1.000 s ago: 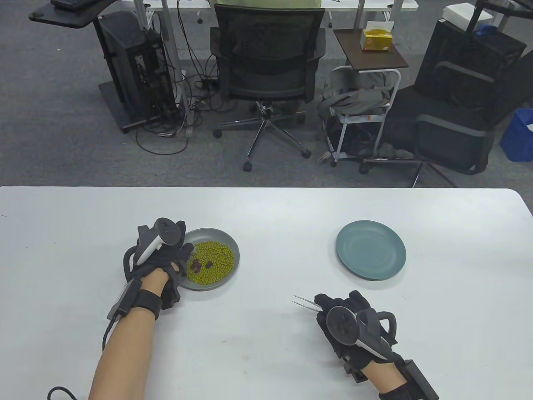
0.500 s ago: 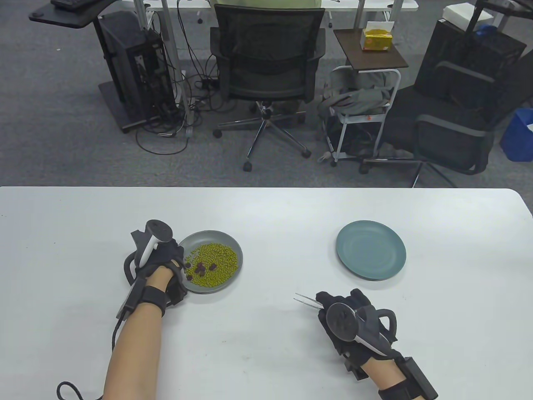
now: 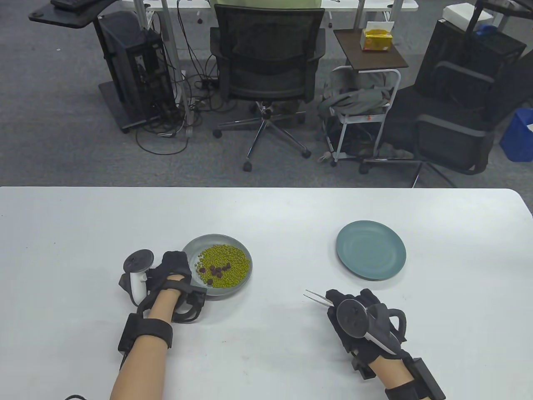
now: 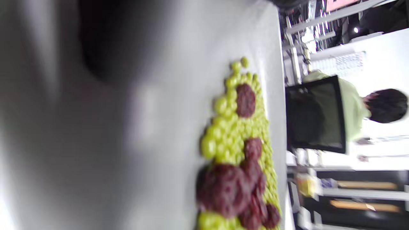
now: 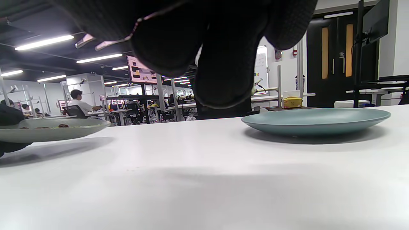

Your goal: Pick cranberries with tweezers into plate

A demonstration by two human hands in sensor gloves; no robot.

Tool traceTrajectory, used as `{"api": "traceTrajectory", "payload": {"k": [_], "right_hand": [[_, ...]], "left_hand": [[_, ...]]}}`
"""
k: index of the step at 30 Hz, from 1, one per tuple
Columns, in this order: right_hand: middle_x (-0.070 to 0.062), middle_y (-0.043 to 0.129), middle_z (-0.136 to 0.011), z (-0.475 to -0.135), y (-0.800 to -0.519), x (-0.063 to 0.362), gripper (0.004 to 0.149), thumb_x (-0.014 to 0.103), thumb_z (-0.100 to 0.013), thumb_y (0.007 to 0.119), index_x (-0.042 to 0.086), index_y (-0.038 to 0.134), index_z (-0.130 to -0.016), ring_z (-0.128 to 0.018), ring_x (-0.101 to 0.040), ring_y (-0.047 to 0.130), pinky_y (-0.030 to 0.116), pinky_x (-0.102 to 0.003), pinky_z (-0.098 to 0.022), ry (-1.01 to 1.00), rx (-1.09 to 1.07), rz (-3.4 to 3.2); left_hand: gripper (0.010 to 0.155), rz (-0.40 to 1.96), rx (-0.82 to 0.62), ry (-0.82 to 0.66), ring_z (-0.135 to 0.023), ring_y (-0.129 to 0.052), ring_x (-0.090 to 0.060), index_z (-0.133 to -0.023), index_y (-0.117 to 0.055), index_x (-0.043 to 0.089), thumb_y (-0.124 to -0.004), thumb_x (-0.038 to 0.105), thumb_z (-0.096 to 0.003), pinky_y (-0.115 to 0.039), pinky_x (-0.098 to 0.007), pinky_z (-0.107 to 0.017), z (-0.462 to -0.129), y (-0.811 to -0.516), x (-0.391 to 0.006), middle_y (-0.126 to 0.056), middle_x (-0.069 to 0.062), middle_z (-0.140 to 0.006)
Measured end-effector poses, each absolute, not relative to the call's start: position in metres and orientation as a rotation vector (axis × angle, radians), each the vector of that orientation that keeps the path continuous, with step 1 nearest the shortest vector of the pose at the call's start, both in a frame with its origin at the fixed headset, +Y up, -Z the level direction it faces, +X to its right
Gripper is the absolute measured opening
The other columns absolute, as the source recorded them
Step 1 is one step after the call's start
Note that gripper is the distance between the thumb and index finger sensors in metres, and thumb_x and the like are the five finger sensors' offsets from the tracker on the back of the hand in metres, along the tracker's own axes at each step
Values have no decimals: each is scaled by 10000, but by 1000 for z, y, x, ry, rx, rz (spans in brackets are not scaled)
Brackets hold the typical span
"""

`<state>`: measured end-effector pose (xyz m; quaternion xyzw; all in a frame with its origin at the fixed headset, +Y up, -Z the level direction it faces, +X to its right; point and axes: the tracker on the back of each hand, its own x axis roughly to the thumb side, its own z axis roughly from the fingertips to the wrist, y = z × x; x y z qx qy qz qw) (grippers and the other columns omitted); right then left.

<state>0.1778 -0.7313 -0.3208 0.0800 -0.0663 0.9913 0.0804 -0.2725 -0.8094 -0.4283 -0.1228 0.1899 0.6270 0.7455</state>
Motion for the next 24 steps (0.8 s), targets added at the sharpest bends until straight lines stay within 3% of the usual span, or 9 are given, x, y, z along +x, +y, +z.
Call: {"api": "traceTrajectory", "payload": {"k": [2,6,11,16,19,24], "right_hand": [[177,836,-650,-321,-729,182,529,505,-384,649,350,611,-889,-677,-118,937,536,-489,-762,-211,220,2950],[179,831,-640,-323,-724,192,528,509,-384,651,352,611,-887,-666,-110,933,530,-487,-765,-256,175,2922],[183,830,-641,-324,-723,199,530,514,-383,658,358,613,-888,-669,-109,931,524,-488,-767,-278,141,2903],[184,831,-640,-323,-723,198,532,514,-384,657,362,613,-892,-670,-107,930,522,-488,-769,-295,145,2901],[184,842,-627,-321,-723,196,526,514,-382,670,364,635,-884,-662,-106,936,527,-485,-768,-342,169,2887],[172,869,-635,-310,-712,184,512,504,-387,681,375,688,-882,-721,-119,903,473,-470,-792,-405,294,2834]], "left_hand": [[548,1472,-273,372,-432,-1076,-239,-974,-475,228,-631,441,-493,-927,-393,-295,-419,-806,-260,-800,-80,-801],[586,1606,-365,147,-555,-992,-263,-1017,-362,253,-602,449,-519,-875,-386,-365,-393,-775,-231,-662,-38,-922],[618,1725,-282,-85,-612,-953,-271,-1039,-276,258,-561,471,-534,-851,-390,-416,-347,-754,-209,-584,-44,-993],[609,1890,-270,-47,-515,-1000,-267,-1044,-344,249,-582,476,-531,-874,-380,-335,-302,-780,-198,-665,-65,-964],[606,1861,-310,-34,-475,-1014,-246,-1042,-349,233,-573,485,-539,-887,-345,-292,-290,-799,-196,-680,-65,-949],[612,1798,-383,-67,-480,-1006,-246,-1043,-332,237,-566,494,-539,-881,-339,-292,-288,-798,-192,-663,-64,-957]]}}
